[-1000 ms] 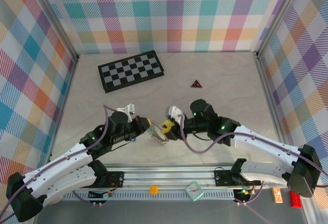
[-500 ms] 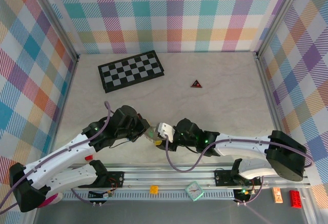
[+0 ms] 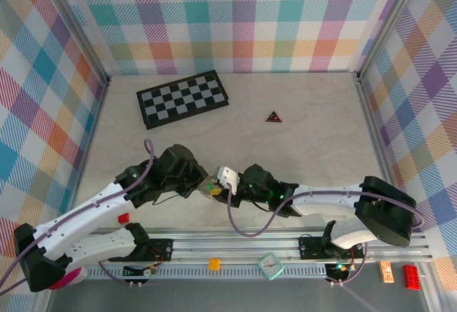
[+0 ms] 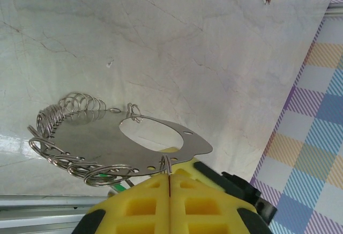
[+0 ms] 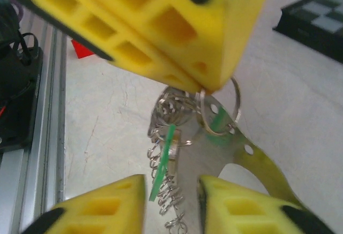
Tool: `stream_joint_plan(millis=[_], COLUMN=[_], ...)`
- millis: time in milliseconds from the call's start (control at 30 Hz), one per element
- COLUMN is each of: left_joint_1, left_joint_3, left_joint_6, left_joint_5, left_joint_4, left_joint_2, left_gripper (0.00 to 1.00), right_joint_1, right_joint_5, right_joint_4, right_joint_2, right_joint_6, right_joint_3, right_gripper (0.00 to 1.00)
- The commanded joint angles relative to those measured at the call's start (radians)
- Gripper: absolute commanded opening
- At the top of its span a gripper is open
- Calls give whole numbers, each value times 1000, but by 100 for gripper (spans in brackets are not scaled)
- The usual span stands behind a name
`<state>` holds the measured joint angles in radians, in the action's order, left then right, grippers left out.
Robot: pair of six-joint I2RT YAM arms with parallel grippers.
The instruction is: Put the keys on the keyring
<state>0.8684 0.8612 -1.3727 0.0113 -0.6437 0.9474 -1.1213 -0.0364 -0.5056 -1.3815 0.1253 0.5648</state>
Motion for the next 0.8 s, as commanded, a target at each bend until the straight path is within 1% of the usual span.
stream_joint_plan(millis=[0,67,100,133,300,467,667,700,733,767], left_joint_1=[13,14,14,14,14,14,14,14,14,14], left_joint_3=[32,35,37,38,51,72,89,93,94,98], left_joint_6=[-29,-35,-41,-44,-73,-83,-101,-104,-107,-112], left_joint_5=[6,7,9,11,22,22,19,20,21,23], left_joint_4=[-30,-37,-42,-45,-64,-75,-95,-100,-105,-110], left_joint_2=[-2,1,1,2,8,37,65,66,68,70], left_gripper=[0,0,0,0,0,0,0,0,0,0], right_joint_1=[-7,-3,0,2,18,23,23,23,22,23], right_joint_5=[15,15,11,10,1,18,13,7,1,-9], right_joint_4=[-44,-41,-37,-33,3,39,48,45,43,42], right_joint_2=[-8,-7,-7,-8,-23,-46,-23,-14,-1,15], right_joint_6=[-19,-19,-53,-55,-55,-40,-36,-3,7,22], right_joint_3=[40,37,34,31,4,-13,5,4,1,-7], right_gripper=[15,6,2,0,0,0,0,8,21,27])
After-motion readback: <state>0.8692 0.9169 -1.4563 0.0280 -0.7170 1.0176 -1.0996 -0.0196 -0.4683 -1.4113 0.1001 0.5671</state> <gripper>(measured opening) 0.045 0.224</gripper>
